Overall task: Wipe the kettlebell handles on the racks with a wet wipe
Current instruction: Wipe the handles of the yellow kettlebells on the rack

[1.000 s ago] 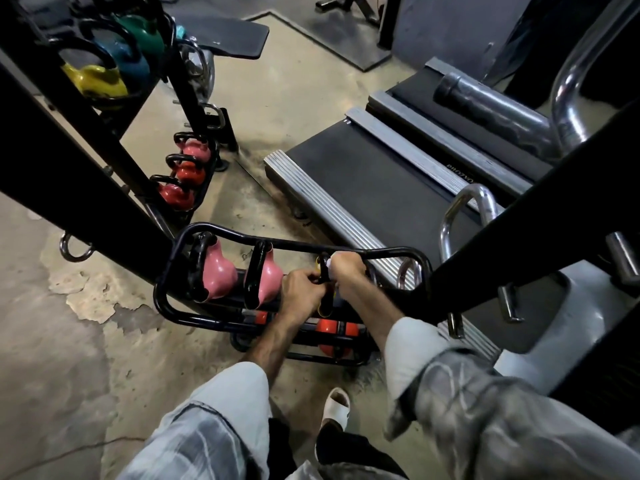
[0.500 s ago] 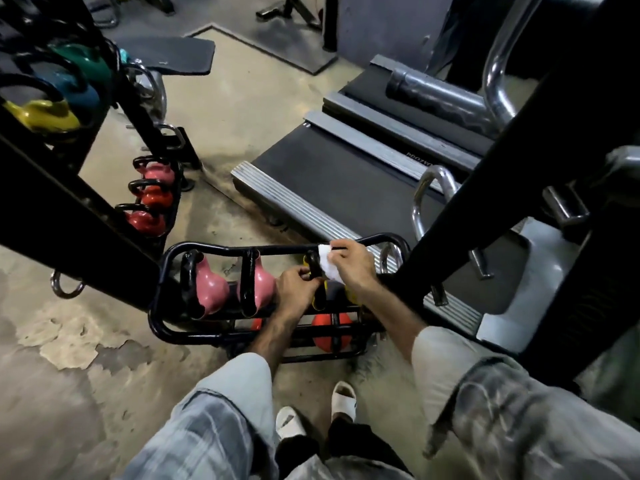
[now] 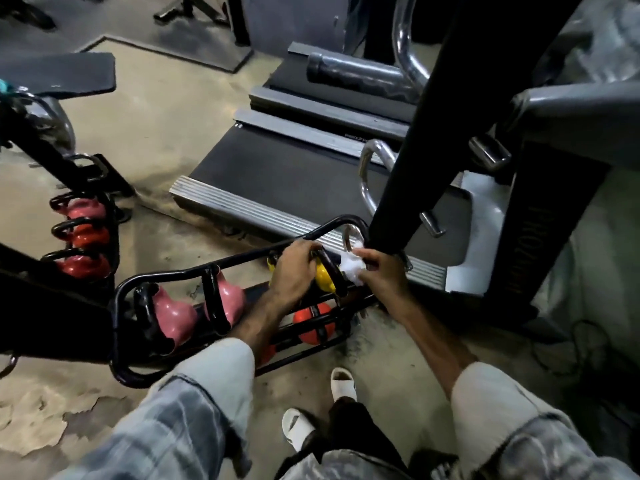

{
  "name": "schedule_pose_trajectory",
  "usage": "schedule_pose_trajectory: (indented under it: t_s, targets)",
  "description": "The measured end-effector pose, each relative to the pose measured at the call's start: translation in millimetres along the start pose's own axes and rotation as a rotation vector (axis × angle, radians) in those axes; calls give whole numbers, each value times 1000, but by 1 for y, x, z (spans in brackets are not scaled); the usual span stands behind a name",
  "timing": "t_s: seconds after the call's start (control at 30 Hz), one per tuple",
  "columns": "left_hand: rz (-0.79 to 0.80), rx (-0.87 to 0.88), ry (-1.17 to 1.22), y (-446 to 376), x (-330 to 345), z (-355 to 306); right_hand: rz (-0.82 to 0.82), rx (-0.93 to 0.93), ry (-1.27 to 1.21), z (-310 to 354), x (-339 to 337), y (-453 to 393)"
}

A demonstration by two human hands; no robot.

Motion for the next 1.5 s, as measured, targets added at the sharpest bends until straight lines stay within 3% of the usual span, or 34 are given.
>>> schedule_pose_trajectory:
  t_s: [0.1,0.2,0.5,0.63,0.83,1.07,1.17,1.27,1.4,1.5]
  targets:
    - [192,45,-51,-15,29,-14,-69,-46,119,-14,-4,11]
    - [274,-19,-109,-24,46,-9,-146,5,-23,-33,7,21]
    - [207,-121,-99,-25,36,-6,-247,12,-64,-64,23,39]
    - [202,-89,-121,-26,31,-9,-216,-27,-149,-33,34,20]
    - [194,-168,-106,-23,29,-6,-145,-27,47,-44,37,10]
    - [213,-198,-72,-24,33,-4,-235,36,-29,-63,30,32]
    - [209,-168,-117,-26,33,-3,-233,-44,-49,-40,32,27]
    - [204,-154,-149,-26,32,-3,-211,-128,-12,-24,36,22]
    - [203,-178,-103,-23,31,-2,-230,-32,64,-56,33,35]
    - [202,-166,-114,-24,33,0,-235,-67,163,-60,29,42]
Point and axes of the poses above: each hand's wrist, its own y-axis away from the middle knuckle, its own x-axis out of the palm, z = x × y, the point moved 9 cm from there along -y, towards the middle knuckle, and after that the axes turned 8 degrees about -z, right-handed, at the moved point
